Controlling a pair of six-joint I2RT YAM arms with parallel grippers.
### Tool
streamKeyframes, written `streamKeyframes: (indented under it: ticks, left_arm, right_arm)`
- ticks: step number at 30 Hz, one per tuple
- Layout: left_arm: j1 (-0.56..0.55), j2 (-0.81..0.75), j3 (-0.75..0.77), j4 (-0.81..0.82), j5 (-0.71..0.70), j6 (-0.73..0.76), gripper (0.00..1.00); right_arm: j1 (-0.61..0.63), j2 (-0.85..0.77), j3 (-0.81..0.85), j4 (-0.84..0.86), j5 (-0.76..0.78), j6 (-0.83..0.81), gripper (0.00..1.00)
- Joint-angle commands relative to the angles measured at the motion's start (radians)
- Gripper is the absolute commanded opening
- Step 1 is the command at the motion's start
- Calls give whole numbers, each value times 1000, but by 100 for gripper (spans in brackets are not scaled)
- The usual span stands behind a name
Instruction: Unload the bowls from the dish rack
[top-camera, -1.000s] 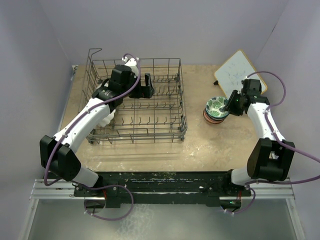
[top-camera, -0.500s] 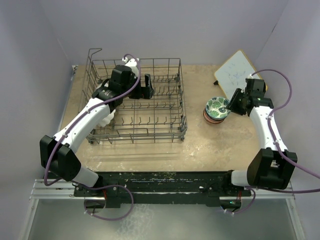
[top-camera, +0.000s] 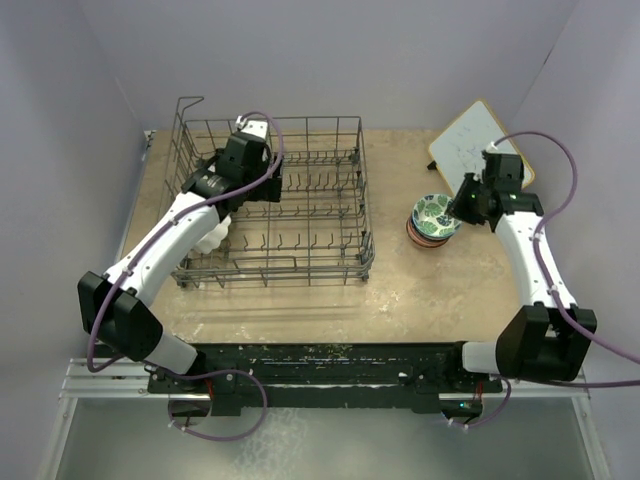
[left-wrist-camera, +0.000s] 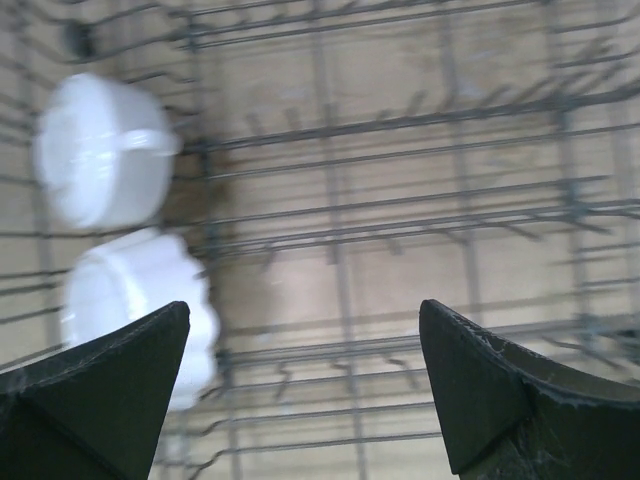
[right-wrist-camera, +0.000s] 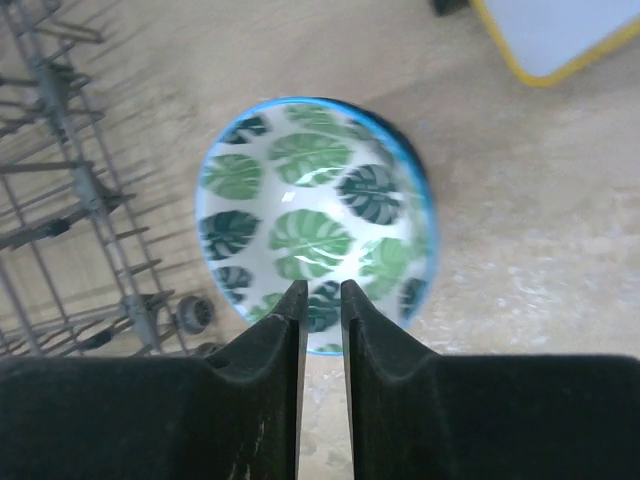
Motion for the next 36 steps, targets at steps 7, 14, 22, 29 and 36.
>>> streamKeyframes:
  ticks: [7,14,22,29,36]
  left_arm:
    - [-14,20,-69,-148,-455,194,99]
    - [-3,109,-106,-102,-370,207,100]
    - [31,228,-91,-127,-377,150,98]
    - [87,197,-129,-133,-393,132,92]
    - [111,192,-167,-147,-348,97,87]
  right_arm:
    - [291,110,188,63,-95,97,43]
    - [366,140,272,46,-108,95,52]
    - [368,126,273,24,-94,75,53]
    - [368,118,243,36,-99,74,53]
    - [368,138,251,45,-114,72,53]
